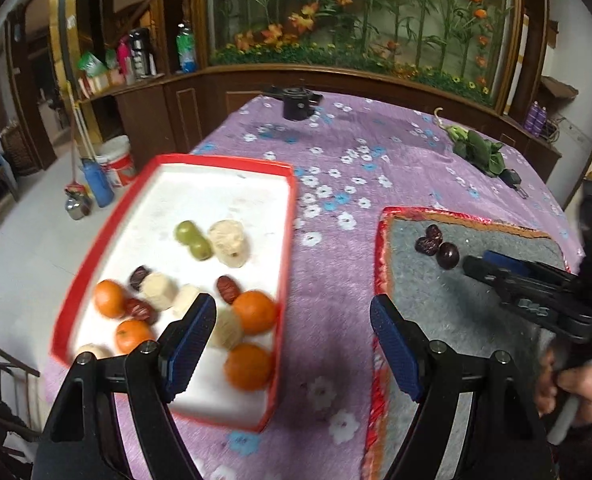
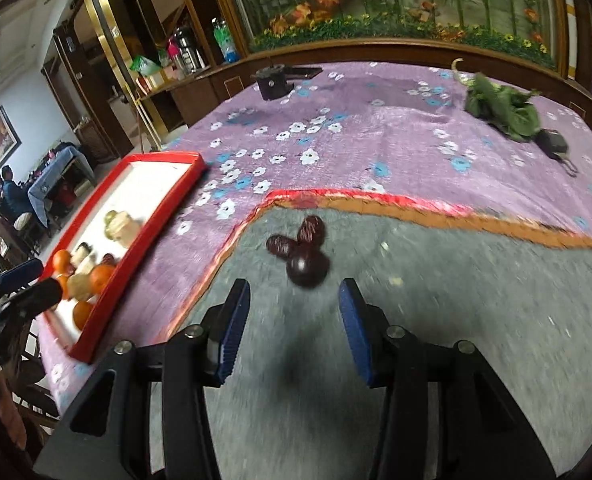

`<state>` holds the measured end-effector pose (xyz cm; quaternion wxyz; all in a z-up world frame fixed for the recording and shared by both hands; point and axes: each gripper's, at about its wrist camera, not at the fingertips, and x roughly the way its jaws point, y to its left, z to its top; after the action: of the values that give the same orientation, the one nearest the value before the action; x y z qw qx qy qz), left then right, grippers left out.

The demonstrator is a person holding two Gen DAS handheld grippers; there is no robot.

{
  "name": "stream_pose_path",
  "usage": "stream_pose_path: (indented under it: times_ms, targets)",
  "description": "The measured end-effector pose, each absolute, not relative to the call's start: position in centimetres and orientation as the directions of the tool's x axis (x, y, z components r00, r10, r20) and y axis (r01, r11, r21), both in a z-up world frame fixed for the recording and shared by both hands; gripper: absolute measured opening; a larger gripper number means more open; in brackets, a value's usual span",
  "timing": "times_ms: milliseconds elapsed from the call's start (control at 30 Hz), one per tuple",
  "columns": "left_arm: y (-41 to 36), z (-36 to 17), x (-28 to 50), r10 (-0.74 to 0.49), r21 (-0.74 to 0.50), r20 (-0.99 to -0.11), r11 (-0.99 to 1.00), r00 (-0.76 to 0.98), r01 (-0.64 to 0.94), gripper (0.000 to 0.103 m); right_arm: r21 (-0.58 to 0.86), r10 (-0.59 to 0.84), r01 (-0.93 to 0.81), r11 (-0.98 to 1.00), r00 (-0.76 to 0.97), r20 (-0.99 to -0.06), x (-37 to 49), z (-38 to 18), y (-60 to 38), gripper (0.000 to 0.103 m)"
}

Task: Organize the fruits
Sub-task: 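Grasp a dark date with the right gripper while the left gripper grasps another date, then carry the dates to the tray and release them with both grippers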

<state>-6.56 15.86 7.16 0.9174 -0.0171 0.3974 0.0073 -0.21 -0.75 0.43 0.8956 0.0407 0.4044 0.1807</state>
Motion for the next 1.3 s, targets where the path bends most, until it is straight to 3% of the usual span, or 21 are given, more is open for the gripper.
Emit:
stream_pose_path:
  times_ms: [167,300,600,900,967,1000,1067,1100,1133,1300]
  targets:
    - [14.2,7.2,-4.0,-0.035,-0.018,-0.724,0.999,0.688,0.031,0.079,0.146,0.314,-0.316,0.937,0.586,-0.747,2.5,-1.3,1.0,0.045]
    - [12.2,6.5,-2.2,-0.071,-0.001,-0.731,0.995,0.679,0.103,0.079,0.140,0.313,-0.318,0.938,0.596,-0.740,2.3,-1.3,0.1,0.028]
    - [7.2,4.3,0.9,-0.141,0.043,-0.749,0.964,0.647,0.261,0.079,0.277,0.390,-0.275,0.921,0.619,-0.682,1.6,-1.0,-3.1,0.028]
    - [5.3,1.8,3.4,-0.216,-0.012,-0.780,0.944,0.587,0.331,0.077,0.329,0.386,-0.218,0.919,0.664,-0.640,1.8,-0.5,-5.9,0.028]
    - [4.6,1.3,3.6,-0.224,-0.007,-0.786,0.935,0.576,0.355,0.067,0.329,0.386,-0.217,0.919,0.667,-0.638,1.8,-0.5,-6.0,0.028]
    - [4.4,1.0,3.8,-0.221,-0.001,-0.793,0.932,0.568,0.361,0.055,0.331,0.387,-0.217,0.918,0.666,-0.637,1.8,-0.5,-6.0,0.028]
    - [4.0,0.8,3.8,-0.201,0.025,-0.787,0.934,0.583,0.357,0.048,0.333,0.387,-0.215,0.918,0.667,-0.637,1.8,-0.6,-6.1,0.028]
    - [4.2,1.0,3.8,-0.213,0.013,-0.784,0.934,0.584,0.358,0.030,0.332,0.385,-0.213,0.919,0.668,-0.637,1.8,-0.6,-6.1,0.028]
    - [4.3,1.1,3.8,-0.219,0.002,-0.784,0.935,0.581,0.356,0.026,0.333,0.384,-0.211,0.919,0.669,-0.636,1.8,-0.6,-6.1,0.028]
    - [5.5,2.3,2.9,-0.229,-0.039,-0.763,0.950,0.604,0.311,0.026,0.324,0.371,-0.201,0.924,0.674,-0.639,1.9,-0.7,-6.2,0.028]
